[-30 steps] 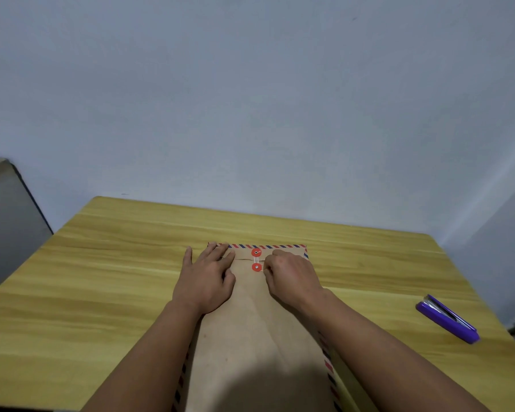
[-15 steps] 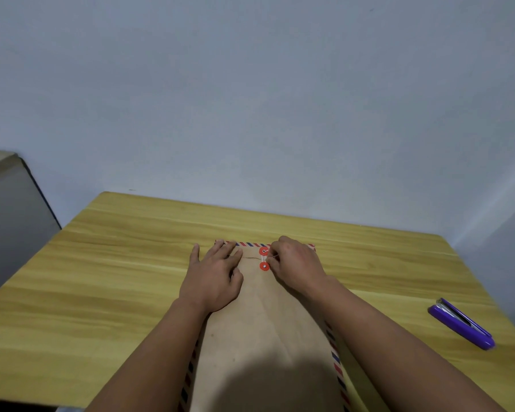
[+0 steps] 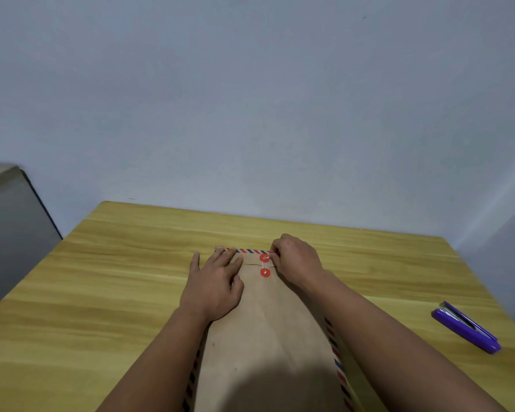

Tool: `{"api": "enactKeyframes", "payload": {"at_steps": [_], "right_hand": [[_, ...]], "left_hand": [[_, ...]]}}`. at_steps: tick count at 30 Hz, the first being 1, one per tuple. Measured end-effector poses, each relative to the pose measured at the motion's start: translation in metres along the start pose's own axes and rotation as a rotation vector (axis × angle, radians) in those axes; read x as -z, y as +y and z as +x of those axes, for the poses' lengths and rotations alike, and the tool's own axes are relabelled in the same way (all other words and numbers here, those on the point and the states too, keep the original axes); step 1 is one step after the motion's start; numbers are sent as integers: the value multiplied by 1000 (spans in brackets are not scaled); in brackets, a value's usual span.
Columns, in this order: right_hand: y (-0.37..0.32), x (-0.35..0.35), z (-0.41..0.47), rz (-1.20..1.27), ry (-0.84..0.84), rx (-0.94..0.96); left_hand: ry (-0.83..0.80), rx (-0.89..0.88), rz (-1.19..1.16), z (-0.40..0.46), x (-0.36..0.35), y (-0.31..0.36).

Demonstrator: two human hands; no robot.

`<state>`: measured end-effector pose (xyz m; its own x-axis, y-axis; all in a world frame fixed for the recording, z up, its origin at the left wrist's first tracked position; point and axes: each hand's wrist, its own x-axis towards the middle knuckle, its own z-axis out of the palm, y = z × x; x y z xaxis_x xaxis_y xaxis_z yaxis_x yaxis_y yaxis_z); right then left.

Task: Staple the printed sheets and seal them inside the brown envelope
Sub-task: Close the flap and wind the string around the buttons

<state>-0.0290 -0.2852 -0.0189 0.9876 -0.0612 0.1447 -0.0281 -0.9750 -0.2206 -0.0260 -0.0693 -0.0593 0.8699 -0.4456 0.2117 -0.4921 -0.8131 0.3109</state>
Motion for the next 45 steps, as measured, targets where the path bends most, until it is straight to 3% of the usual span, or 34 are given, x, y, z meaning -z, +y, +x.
{"api": "enactKeyframes", "payload": {"at_steps": [7, 12, 18, 28, 34, 41, 45], "right_hand": [[6, 0, 7, 41, 0, -44], [2, 1, 20, 164, -106, -133], [-6, -1, 34, 199, -170, -114], [21, 2, 30, 170, -148, -147], [57, 22, 20, 476, -247, -303], [91, 45, -28, 975, -325, -699], [85, 53, -55, 1067, -249, -767]], "left_hand": [[-20, 6, -1, 1, 1, 0], [-30, 3, 29, 0, 2, 1], [-26, -1, 18, 0, 3, 2], [-25, 9, 22, 1, 1, 1], [-2, 23, 15, 1, -3, 0], [-42, 6, 73, 0, 0, 0], [-192, 21, 193, 5, 10, 9]]}}
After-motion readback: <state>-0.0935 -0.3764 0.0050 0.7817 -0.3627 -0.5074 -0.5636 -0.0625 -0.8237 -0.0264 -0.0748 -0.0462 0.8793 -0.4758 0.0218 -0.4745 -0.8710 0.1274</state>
